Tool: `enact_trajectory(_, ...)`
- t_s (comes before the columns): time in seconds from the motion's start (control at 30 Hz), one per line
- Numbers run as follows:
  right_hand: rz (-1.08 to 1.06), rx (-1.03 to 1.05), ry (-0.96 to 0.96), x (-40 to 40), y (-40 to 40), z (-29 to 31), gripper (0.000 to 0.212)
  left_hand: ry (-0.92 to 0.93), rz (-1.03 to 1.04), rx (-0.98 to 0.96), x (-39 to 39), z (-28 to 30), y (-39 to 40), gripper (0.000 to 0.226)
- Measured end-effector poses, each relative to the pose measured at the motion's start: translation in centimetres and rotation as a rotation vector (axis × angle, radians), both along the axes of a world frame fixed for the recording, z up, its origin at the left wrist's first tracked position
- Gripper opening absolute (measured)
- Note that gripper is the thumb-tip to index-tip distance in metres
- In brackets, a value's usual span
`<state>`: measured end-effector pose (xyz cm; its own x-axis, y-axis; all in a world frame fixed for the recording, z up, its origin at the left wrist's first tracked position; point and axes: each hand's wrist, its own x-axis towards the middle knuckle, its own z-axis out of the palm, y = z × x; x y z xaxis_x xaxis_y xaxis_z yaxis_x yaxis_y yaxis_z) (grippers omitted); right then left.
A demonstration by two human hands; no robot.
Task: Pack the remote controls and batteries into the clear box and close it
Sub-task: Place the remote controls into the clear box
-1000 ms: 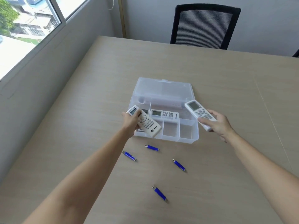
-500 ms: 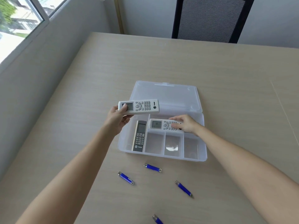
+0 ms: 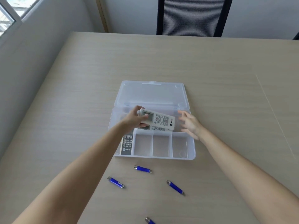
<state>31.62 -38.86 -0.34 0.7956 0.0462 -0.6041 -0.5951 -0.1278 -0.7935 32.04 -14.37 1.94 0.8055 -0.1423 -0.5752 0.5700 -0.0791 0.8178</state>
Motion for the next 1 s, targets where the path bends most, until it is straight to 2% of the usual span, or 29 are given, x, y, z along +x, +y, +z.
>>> enact_trajectory(0.07, 0.009, 0.050, 0.010, -0.1, -0.2, -0.1, 0.040, -0.016, -0.074, 0.140, 0.1, -0.6, -0.9, 0.020)
enact_trajectory(0.17, 0.081, 0.065, 0.027, 0.0, 0.1, 0.4, 0.041, -0.239, -0.374, 0.774, -0.2, -0.9, -1.4, 0.036)
enact_trajectory(0.2, 0.134, 0.042, 0.042, 0.1, 0.3, 0.4, 0.041, -0.308, -0.447, 0.917, -0.4, -0.8, -1.5, 0.040)
enact_trajectory(0.3, 0.249, -0.025, 0.073, 0.5, 1.1, -0.1, 0.042, -0.415, -0.474, 1.145, -0.9, -0.7, -1.3, 0.042)
enact_trajectory(0.37, 0.266, -0.049, 0.084, 0.8, 1.9, -0.1, 0.042, -0.332, -0.376, 1.125, -1.3, -1.0, -1.1, 0.048)
enact_trajectory(0.47, 0.312, -0.085, 0.098, 1.0, 3.1, 0.0, 0.043, -0.153, -0.259, 0.955, -2.0, -1.1, -0.9, 0.049)
enact_trajectory(0.67, 0.494, -0.349, -0.024, 1.6, 4.7, -0.5, 0.057, -0.150, -0.243, 0.812, -2.1, 0.0, -0.6, 0.066)
enact_trajectory(0.8, 0.563, -0.419, -0.028, 1.3, 4.5, 0.1, 0.055, -0.105, -0.247, 0.721, -2.6, 0.1, -0.1, 0.068)
enact_trajectory(0.87, 0.635, -0.543, -0.079, 0.3, 4.5, 0.6, 0.054, -0.045, -0.206, 0.615, -3.0, 0.0, 0.2, 0.073)
enact_trajectory(0.93, 0.588, -0.611, -0.227, -1.6, 4.7, 1.5, 0.057, -0.156, -0.213, 0.667, -4.3, 0.4, 0.6, 0.069)
enact_trajectory(1.0, 0.407, -0.635, -0.511, -4.8, 4.4, 2.8, 0.051, -0.486, -0.152, 0.777, -7.0, 1.4, 1.5, 0.044)
